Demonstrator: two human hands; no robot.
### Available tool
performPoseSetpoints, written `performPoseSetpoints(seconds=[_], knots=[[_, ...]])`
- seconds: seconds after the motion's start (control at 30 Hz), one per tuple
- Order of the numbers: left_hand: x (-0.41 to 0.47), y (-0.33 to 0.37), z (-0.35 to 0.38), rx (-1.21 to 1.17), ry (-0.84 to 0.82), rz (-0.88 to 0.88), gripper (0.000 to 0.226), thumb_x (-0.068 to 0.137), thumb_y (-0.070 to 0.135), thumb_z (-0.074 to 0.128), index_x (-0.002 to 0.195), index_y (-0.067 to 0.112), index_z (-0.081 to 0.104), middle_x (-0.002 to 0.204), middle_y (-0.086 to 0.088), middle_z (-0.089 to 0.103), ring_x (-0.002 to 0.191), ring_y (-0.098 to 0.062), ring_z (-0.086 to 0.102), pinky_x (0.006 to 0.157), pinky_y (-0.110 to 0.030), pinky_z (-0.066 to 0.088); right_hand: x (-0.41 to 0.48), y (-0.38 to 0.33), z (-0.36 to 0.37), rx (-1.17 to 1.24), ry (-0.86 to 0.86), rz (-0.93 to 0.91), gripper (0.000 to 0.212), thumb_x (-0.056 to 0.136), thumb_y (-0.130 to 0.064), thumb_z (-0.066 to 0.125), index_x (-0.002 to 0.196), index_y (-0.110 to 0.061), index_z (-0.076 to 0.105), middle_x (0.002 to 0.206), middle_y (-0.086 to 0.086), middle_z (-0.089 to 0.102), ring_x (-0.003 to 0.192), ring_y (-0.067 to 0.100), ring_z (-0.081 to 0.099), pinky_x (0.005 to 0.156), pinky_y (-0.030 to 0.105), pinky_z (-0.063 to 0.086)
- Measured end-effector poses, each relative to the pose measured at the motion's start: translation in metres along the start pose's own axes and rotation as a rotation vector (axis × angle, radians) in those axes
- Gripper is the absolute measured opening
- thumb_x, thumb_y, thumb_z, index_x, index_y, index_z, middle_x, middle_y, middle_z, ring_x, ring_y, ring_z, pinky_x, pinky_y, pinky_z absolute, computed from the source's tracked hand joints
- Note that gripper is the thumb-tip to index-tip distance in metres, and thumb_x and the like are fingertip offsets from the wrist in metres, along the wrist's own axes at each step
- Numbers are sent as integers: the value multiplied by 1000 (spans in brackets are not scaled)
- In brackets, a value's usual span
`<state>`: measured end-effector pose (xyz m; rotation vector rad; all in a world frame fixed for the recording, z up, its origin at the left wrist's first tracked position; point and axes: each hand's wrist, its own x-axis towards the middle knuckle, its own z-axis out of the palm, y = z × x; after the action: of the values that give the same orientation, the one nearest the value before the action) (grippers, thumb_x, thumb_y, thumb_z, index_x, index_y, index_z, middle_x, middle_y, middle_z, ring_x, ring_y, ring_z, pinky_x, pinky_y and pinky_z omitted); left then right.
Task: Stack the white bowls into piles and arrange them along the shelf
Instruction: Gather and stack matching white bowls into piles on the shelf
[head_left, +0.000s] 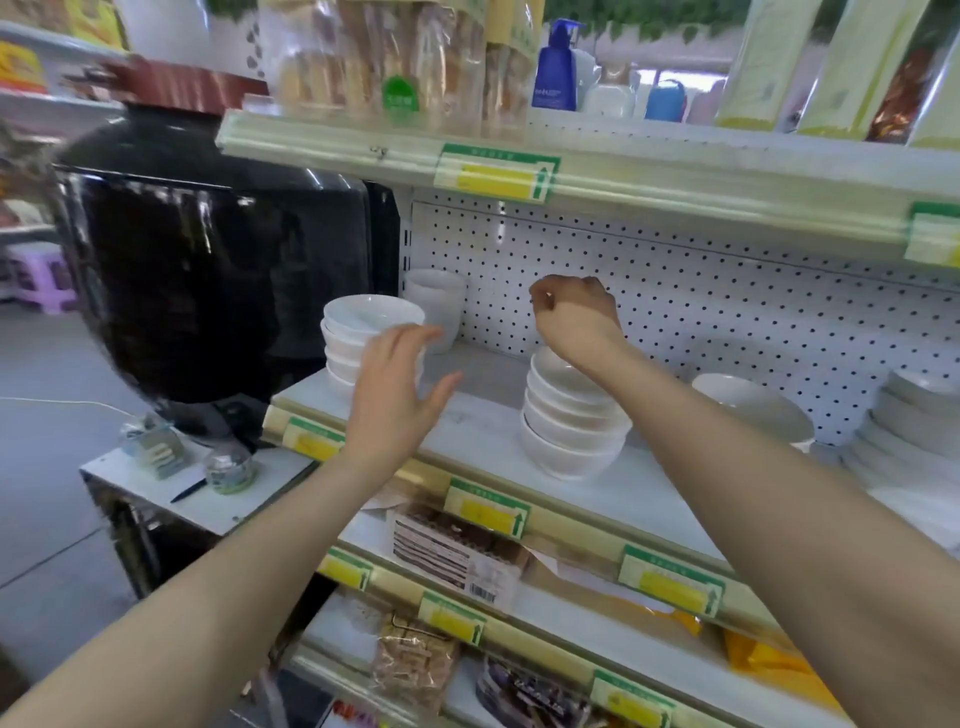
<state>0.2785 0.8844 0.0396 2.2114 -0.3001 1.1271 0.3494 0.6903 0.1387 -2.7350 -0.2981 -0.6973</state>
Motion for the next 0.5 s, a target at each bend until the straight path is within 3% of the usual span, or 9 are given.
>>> performPoseSetpoints(seconds=[0.1, 0.23, 0.3, 0.37, 0.43, 0.5], knots=[[16, -38, -23, 81, 83, -91, 73, 82, 41, 74, 139, 10, 43, 140, -8, 43, 131, -25, 37, 109, -28, 27, 9, -26, 22, 50, 10, -24, 29, 96, -20, 35, 91, -25, 63, 101, 9, 67, 104, 33, 50, 84, 33, 41], [31, -81, -35, 1, -145, -318, 113, 67, 52, 82, 152, 9, 20, 155, -8, 26, 144, -23, 24, 118, -38, 26, 15, -62, 51, 94, -93, 6, 32, 99, -26, 33, 98, -23, 65, 107, 10, 68, 109, 32, 53, 90, 36, 44], [33, -96, -35, -179, -245, -415, 104, 59, 51, 88, 142, 20, 32, 139, 3, 45, 129, -16, 45, 102, -32, 45, 18, -80, 64, 150, -168, 56, 34, 101, -32, 32, 102, -19, 64, 117, 10, 65, 114, 33, 54, 95, 38, 45], [31, -105, -33, -303, -318, -446, 95, 59, 43, 90, 135, 27, 35, 124, 16, 50, 111, -4, 51, 82, -15, 44, 23, -94, 75, 203, -248, 111, 40, 102, -37, 30, 103, -15, 63, 119, 11, 62, 117, 32, 54, 95, 38, 44], [30, -116, -31, -342, -353, -433, 100, 61, 41, 90, 142, 29, 31, 128, 17, 49, 112, -3, 49, 85, -17, 41, 27, -105, 82, 261, -297, 155, 41, 102, -42, 29, 98, -18, 61, 116, 11, 59, 118, 31, 53, 91, 35, 42], [33, -124, -31, -362, -380, -428, 108, 60, 44, 89, 146, 28, 26, 131, 17, 46, 115, -6, 47, 92, -24, 41, 32, -110, 87, 307, -310, 204, 43, 102, -42, 34, 116, -14, 64, 124, 9, 60, 121, 28, 51, 88, 31, 39]])
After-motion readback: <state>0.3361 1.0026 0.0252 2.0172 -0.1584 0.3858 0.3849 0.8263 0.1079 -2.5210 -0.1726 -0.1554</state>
